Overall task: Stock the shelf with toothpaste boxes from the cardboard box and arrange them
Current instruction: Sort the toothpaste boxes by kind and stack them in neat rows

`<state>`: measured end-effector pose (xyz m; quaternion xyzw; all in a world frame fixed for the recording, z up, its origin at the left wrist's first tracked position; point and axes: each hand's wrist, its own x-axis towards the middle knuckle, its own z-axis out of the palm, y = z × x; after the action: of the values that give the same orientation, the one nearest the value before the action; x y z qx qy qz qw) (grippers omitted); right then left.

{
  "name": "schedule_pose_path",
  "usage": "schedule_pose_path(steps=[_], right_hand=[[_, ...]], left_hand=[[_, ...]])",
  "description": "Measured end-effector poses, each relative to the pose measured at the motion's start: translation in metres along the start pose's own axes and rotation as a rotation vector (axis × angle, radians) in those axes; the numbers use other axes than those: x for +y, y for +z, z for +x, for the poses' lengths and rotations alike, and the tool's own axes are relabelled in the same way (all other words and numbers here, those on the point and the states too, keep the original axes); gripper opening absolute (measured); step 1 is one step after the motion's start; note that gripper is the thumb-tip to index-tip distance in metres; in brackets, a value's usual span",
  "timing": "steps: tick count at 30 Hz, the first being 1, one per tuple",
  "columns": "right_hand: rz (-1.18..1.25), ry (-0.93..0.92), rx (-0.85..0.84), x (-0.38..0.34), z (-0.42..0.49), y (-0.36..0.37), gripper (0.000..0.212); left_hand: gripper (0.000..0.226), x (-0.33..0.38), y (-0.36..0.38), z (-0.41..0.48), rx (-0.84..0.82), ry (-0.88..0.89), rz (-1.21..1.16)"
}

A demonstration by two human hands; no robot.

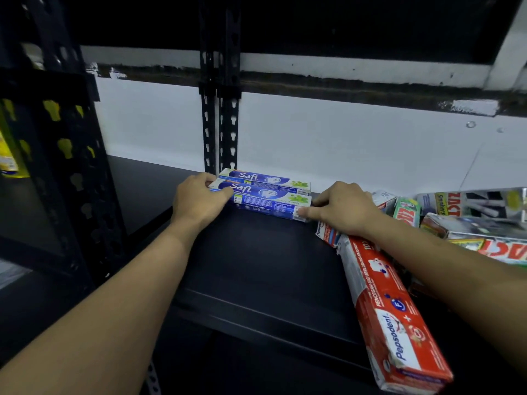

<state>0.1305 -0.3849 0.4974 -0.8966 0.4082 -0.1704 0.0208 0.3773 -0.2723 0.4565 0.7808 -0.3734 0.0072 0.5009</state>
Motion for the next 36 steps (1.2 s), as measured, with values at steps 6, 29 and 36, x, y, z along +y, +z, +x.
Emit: schedule_pose_path(steps=[6,29,36], right_hand=[[0.059,0.071,-0.081,-0.005,0.005,-0.005,0.037],[0.164,0.238,-0.022,-0.013,0.009,0.003,0.036],[0.114,0.209,-0.046,-0.016,0.009,-0.003,0.035]], left_hand=[[0.028,0.003,-0.002,-0.004,-0.011,-0.040,-0.037],[0.034,0.002,-0.002,-0.002,0.017,-0.048,-0.068],[0.050,-0.002,0.001,0.002,0.068,-0.055,-0.069]])
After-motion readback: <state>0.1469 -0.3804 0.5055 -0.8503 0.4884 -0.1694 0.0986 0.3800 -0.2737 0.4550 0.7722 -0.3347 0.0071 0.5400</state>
